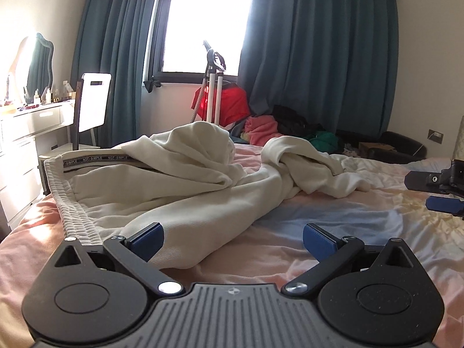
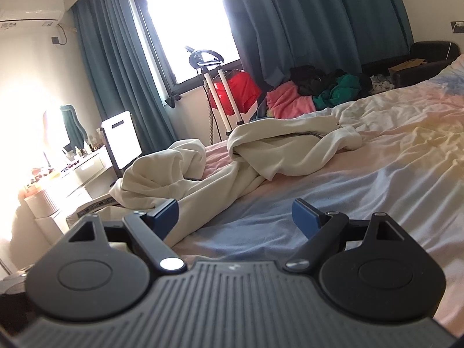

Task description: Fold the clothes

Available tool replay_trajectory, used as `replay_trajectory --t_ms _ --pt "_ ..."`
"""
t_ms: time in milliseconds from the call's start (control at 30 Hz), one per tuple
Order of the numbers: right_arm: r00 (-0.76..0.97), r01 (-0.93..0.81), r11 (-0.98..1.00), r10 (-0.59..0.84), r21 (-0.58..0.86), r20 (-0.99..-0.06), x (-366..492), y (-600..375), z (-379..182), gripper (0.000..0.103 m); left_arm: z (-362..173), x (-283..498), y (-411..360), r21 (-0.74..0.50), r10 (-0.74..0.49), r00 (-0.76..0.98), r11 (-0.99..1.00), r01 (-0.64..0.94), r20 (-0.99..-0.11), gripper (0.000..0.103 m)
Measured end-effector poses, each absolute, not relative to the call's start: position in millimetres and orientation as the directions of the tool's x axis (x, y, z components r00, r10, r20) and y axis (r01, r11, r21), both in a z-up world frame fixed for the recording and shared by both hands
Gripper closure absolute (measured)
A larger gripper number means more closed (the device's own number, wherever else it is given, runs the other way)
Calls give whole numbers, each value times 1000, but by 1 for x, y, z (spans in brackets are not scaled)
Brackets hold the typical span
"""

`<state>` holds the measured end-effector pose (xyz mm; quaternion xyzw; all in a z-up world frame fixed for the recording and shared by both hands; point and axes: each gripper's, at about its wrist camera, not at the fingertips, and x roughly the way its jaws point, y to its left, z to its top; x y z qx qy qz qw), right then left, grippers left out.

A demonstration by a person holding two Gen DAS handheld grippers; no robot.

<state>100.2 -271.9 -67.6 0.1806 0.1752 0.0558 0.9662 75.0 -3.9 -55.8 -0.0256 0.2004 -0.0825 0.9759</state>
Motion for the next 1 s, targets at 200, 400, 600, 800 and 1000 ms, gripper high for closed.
replay_trajectory --t_ms 200,400,600,800,1000 --pt "905 -15 850 235 526 -355 118 -286 -83 15 -61 78 -5 -91 -136 911 990 109 -389 0" --pt "859 85 782 257 617 -444 219 -306 -92 16 -73 89 5 -179 -144 889 981 72 -435 0" --pt "840 250 620 243 744 -485 314 -334 -149 16 -93 119 27 -358 -224 868 932 57 -444 0" --pt "872 315 594 127 740 -473 394 -341 -180 18 -116 129 11 -267 -243 897 952 148 -370 0" --pt "872 358 712 -24 604 -489 441 -333 -160 85 -127 144 7 -277 -296 893 939 205 -340 0"
